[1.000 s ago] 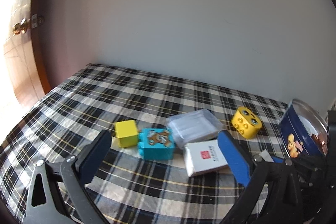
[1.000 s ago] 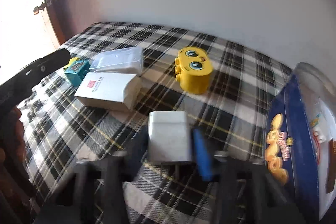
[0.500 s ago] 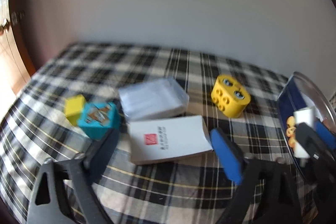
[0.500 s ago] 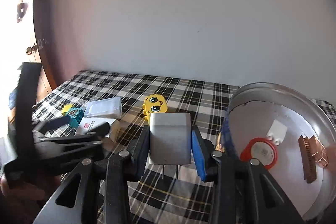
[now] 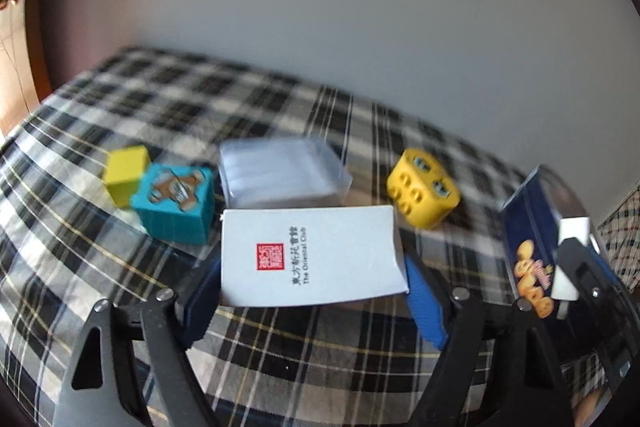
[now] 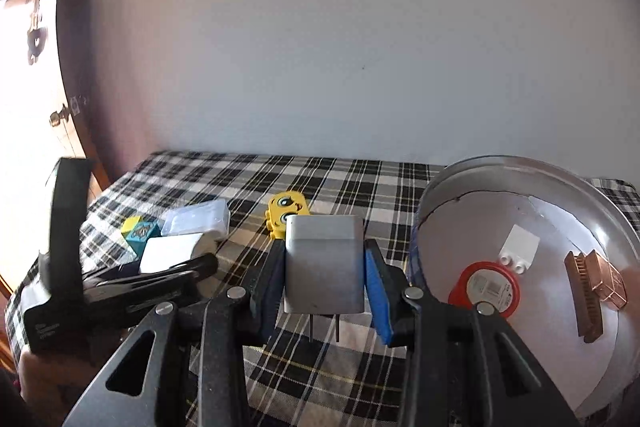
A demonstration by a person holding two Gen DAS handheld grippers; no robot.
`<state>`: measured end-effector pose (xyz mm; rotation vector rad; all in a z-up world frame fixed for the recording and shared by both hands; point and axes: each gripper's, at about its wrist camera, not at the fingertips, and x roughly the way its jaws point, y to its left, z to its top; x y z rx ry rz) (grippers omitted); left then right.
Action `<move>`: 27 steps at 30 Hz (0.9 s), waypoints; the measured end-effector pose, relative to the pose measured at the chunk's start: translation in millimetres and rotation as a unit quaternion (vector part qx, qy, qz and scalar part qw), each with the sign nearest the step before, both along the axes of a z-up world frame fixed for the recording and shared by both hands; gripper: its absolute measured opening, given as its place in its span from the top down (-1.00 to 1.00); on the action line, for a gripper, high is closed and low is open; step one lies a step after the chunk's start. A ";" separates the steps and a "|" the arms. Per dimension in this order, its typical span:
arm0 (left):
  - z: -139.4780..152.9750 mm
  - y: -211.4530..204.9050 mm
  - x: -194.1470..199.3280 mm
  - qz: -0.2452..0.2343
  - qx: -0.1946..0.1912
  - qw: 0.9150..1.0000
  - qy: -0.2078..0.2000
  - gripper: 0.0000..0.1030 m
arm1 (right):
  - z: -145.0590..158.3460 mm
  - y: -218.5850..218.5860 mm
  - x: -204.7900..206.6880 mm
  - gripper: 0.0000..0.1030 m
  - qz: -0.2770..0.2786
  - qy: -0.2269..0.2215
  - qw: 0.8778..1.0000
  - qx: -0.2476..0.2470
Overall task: Organize rigid objects
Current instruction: 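Grasp the white plug charger with the right tool while the left tool grasps the white card box, then carry the charger and card box over the blue tin and open both tools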
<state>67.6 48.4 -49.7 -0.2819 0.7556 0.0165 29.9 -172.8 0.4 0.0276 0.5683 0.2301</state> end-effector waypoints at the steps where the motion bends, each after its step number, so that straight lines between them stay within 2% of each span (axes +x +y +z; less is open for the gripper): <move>1: 4.4 -1.2 -4.1 0.004 0.004 1.000 -0.016 -0.58 | 0.8 -1.4 -0.8 0.22 -0.003 -0.004 1.000 0.002; 6: 22.9 -13.3 -22.7 0.021 0.035 0.996 -0.084 -0.58 | 3.9 -6.5 -8.5 0.22 -0.002 -0.019 1.000 0.006; 10: 30.9 -25.8 -29.9 0.018 0.067 0.991 -0.114 -0.58 | 7.6 -12.4 -18.3 0.22 -0.005 -0.043 0.999 -0.003; 14: 33.5 -39.7 -30.5 0.015 0.088 0.988 -0.122 -0.58 | 10.8 -25.2 -24.8 0.22 -0.016 -0.060 0.998 -0.003; 27: 35.8 -95.5 -27.2 -0.003 0.099 0.984 -0.148 -0.58 | 16.9 -69.3 -34.8 0.22 -0.058 -0.091 0.994 -0.015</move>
